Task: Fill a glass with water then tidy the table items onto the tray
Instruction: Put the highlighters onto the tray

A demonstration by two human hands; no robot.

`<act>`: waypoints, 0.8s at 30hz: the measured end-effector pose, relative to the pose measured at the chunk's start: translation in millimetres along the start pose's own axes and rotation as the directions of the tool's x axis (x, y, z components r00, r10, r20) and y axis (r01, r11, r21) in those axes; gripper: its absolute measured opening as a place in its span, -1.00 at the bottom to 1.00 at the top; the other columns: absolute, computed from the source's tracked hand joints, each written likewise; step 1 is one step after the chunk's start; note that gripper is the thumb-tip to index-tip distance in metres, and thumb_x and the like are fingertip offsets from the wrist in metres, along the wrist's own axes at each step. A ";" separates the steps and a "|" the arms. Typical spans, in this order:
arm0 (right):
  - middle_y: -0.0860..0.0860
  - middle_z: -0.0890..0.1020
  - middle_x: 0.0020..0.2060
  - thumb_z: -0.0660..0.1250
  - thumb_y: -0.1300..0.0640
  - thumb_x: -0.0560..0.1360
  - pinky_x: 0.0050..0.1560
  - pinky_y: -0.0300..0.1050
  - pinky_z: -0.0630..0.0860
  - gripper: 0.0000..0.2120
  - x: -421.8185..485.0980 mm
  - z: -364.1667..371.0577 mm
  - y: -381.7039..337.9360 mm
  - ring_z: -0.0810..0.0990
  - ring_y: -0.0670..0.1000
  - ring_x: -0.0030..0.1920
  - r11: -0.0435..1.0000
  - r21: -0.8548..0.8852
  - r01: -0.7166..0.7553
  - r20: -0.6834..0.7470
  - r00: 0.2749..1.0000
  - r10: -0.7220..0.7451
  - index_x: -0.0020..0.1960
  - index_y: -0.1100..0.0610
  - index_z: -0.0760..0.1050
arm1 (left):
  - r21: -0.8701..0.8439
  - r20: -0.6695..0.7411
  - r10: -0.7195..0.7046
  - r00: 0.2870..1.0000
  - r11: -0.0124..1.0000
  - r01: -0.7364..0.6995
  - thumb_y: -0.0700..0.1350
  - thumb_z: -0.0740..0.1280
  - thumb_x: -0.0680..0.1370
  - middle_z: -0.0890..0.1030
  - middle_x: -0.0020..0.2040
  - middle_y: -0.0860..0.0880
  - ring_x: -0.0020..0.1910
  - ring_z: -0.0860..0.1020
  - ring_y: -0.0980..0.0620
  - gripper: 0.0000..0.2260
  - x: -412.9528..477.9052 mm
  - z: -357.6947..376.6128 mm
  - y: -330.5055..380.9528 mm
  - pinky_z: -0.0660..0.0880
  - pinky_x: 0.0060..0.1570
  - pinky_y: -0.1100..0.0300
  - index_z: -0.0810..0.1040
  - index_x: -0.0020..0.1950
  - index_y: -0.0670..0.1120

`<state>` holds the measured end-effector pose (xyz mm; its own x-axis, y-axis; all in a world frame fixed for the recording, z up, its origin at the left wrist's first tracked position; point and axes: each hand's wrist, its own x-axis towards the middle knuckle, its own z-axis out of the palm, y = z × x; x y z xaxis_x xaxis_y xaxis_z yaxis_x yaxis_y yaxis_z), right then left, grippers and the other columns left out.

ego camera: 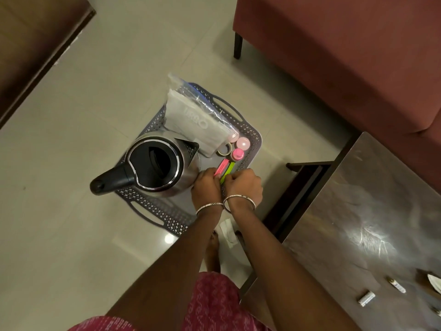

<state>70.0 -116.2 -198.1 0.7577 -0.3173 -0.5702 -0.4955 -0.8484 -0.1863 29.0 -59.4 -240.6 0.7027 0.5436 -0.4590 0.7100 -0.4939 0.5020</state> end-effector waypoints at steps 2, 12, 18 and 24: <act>0.10 0.68 -0.06 0.36 -0.05 0.49 -0.11 -0.07 0.56 -0.78 0.4 -1.4 2.6 0.65 0.22 -0.03 1.000 0.014 0.024 0.017 1.000 -0.024 0.00 0.06 0.66 | -0.012 -0.001 0.016 1.000 1.000 -0.016 -0.17 0.23 0.57 0.60 0.08 -0.12 0.06 0.56 -0.14 -0.75 -1.4 -1.1 -0.7 0.44 -0.04 0.03 0.58 0.21 -0.08; 0.08 0.68 0.09 0.21 0.04 0.58 0.01 -0.05 0.57 -0.70 4.6 -6.2 20.0 0.63 0.19 0.06 0.960 0.035 0.278 0.194 0.940 -0.280 0.24 -0.09 0.61 | -0.010 -0.004 0.096 0.995 0.995 -0.096 -0.25 0.27 0.54 0.61 0.06 -0.12 0.05 0.56 -0.12 -0.66 -7.0 -5.6 -2.0 0.45 -0.04 0.07 0.56 0.28 -0.01; 0.06 0.70 0.08 0.20 0.10 0.59 0.09 -0.07 0.58 -0.69 2.8 -7.2 33.7 0.64 0.13 0.00 0.918 0.170 0.357 0.126 0.916 -0.380 0.24 -0.05 0.61 | 0.028 -0.001 0.118 0.993 0.993 -0.118 -0.26 0.26 0.54 0.60 0.04 -0.15 0.03 0.57 -0.15 -0.68 -8.0 -6.3 1.7 0.48 -0.03 0.01 0.57 0.27 -0.05; 0.04 0.67 -0.33 0.26 0.18 0.58 -0.25 -0.33 0.47 -0.77 -9.4 -17.8 67.6 0.53 -0.09 -0.39 0.852 0.372 0.367 -0.162 0.930 -0.330 0.09 0.00 0.67 | 0.020 -0.089 0.097 0.991 0.995 -0.095 -0.21 0.24 0.59 0.62 0.10 -0.16 0.08 0.56 -0.16 -0.76 -23.2 -17.5 7.0 0.47 -0.01 0.01 0.57 0.23 -0.14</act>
<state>37.0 -178.1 -191.1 0.9369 -0.0839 -0.3393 -0.3023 -0.6820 -0.6660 16.8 -63.5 -213.6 0.7611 0.5518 -0.3409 0.6406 -0.5567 0.5290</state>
